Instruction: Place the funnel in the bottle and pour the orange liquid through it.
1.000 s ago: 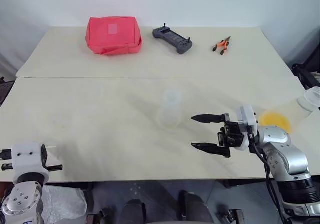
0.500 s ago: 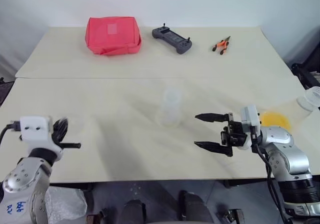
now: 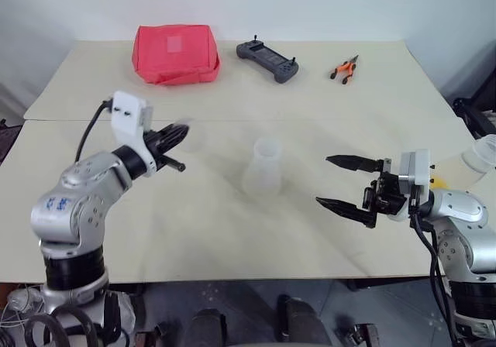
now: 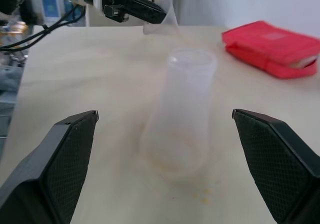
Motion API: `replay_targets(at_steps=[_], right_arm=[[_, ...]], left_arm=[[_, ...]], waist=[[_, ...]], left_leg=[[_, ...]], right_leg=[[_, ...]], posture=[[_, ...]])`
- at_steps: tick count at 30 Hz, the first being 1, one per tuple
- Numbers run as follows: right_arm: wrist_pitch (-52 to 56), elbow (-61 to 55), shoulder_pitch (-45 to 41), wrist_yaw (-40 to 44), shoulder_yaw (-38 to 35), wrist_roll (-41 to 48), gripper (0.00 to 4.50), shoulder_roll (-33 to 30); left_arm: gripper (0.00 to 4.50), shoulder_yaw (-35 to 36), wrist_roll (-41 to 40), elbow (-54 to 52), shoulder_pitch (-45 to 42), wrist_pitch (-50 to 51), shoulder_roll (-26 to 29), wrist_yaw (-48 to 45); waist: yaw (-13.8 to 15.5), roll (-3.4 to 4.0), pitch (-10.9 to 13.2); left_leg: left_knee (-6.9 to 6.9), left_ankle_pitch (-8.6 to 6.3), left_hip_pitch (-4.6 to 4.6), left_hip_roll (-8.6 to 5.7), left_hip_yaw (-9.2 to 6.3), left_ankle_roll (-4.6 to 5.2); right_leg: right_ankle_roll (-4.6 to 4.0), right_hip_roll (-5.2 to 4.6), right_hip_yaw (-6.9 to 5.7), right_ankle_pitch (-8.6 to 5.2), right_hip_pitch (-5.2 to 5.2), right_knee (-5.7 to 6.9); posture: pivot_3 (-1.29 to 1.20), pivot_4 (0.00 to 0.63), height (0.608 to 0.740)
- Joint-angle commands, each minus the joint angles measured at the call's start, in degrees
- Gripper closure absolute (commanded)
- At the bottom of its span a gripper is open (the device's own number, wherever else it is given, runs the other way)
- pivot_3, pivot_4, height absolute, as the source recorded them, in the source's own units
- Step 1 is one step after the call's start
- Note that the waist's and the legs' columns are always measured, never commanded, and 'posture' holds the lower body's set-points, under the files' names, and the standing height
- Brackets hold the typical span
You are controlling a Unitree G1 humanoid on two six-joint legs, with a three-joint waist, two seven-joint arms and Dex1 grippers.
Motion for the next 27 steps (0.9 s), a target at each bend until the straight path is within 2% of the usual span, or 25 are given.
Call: replay_targets(at_steps=[1,8,12,18,20,27], right_arm=[[0.49,-5.22,1.69,-2.76,-2.4,1.4,0.0,-0.64],[1.33,-10.45,5.22,-7.34,-2.71,1.62,0.0,0.06],[1.48,-12.53,6.56,-9.32,-3.06,1.77,0.0,0.05],[1.0,-12.51,6.87,-9.92,-3.34,1.66,0.0,-0.29],[0.79,-12.62,6.94,-9.89,-3.26,1.51,0.0,-0.3],[-0.08,-12.59,6.23,-9.8,-2.7,0.45,0.0,-0.44]], left_arm=[[4.46,-0.56,-4.36,4.75,-6.86,4.48,1.42,-3.71],[4.46,-2.52,-9.02,18.18,-21.09,13.93,3.12,-9.88],[4.46,-7.83,-9.8,29.21,-31.57,22.88,5.27,-15.48],[4.46,-11.62,-8.84,44.31,-42.62,26.52,4.03,-21.08],[4.46,-14.04,-8.35,50.52,-46.45,30.1,3.72,-22.98],[4.46,-28.09,-6.0,56.64,-51.77,30.07,5.29,-34.47]], waist=[[0.0,0.0,0.0],[-0.04,0.0,0.0],[-0.01,-0.04,0.03],[-0.09,-0.02,0.03],[-0.08,-0.03,0.04],[-0.34,-0.02,0.06]], left_leg=[[0.0,0.0,0.0,0.0,0.0,0.0],[0.01,0.0,0.01,-0.01,0.02,0.0],[0.02,0.0,-0.01,-0.02,0.03,0.0],[0.0,0.0,0.01,-0.05,0.06,0.0],[-0.01,0.0,0.0,-0.05,0.06,0.0],[-0.04,0.0,0.0,-0.05,0.08,0.01]], right_leg=[[0.01,0.0,0.0,0.0,0.0,-0.01],[0.02,0.01,-0.01,0.01,0.0,0.0],[0.03,0.03,-0.01,0.02,0.0,-0.01],[0.04,0.02,-0.01,0.02,0.0,-0.01],[0.04,0.03,-0.01,0.02,0.0,-0.04],[0.04,0.02,-0.01,0.02,-0.02,-0.04]], posture=[[0.0,0.15,0.74],[0.0,0.15,0.74],[0.0,0.15,0.74],[0.0,0.15,0.74],[0.0,0.15,0.74],[0.0,0.15,0.74]])
